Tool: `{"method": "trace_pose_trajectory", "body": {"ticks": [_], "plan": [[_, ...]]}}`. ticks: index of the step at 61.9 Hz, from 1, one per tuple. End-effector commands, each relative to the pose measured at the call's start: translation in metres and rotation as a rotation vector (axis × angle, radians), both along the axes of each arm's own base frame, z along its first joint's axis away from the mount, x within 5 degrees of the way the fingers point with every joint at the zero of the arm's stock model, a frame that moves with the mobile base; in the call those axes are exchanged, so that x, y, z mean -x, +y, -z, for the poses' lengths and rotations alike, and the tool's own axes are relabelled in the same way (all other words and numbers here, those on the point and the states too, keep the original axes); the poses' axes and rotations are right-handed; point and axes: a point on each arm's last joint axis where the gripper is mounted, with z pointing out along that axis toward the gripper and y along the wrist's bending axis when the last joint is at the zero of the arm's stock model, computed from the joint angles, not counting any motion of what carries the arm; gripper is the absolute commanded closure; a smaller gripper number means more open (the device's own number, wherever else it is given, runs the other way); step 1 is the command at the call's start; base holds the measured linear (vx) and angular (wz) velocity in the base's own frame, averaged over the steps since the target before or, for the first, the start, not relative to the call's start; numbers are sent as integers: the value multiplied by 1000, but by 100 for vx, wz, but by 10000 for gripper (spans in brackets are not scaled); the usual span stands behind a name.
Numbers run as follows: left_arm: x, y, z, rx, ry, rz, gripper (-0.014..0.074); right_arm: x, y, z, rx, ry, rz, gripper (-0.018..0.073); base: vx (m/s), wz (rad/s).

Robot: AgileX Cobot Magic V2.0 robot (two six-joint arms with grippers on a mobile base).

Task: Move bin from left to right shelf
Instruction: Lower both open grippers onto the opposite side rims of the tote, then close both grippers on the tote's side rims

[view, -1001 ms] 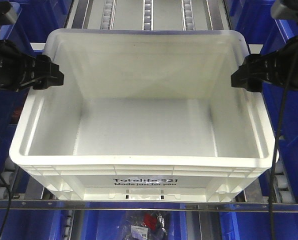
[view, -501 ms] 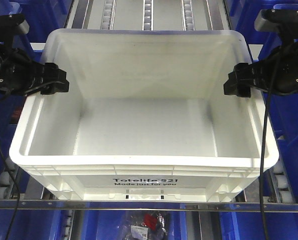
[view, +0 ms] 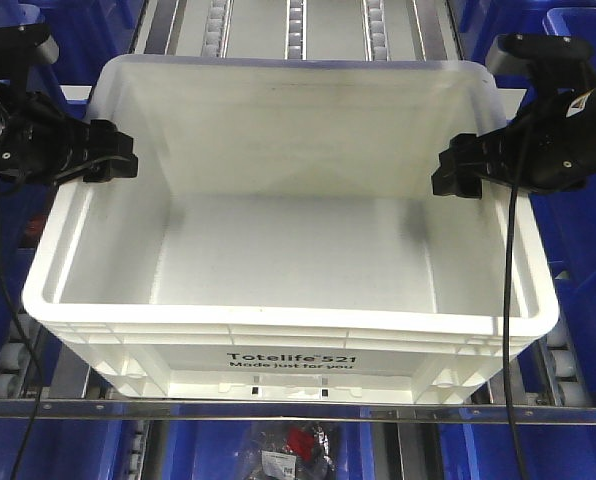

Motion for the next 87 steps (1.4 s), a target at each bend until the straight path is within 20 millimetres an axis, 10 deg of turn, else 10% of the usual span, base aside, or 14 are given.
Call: {"method": "trace_pose_trajectory", "body": {"ticks": [1, 87], "plan": [[-1, -3, -12, 37, -56, -12, 75, -2, 0, -20, -23, -102, 3, -35, 0, 0], [-1, -7, -37, 51, -54, 22, 149, -2, 0, -20, -21, -106, 4, -34, 0, 0]]}}
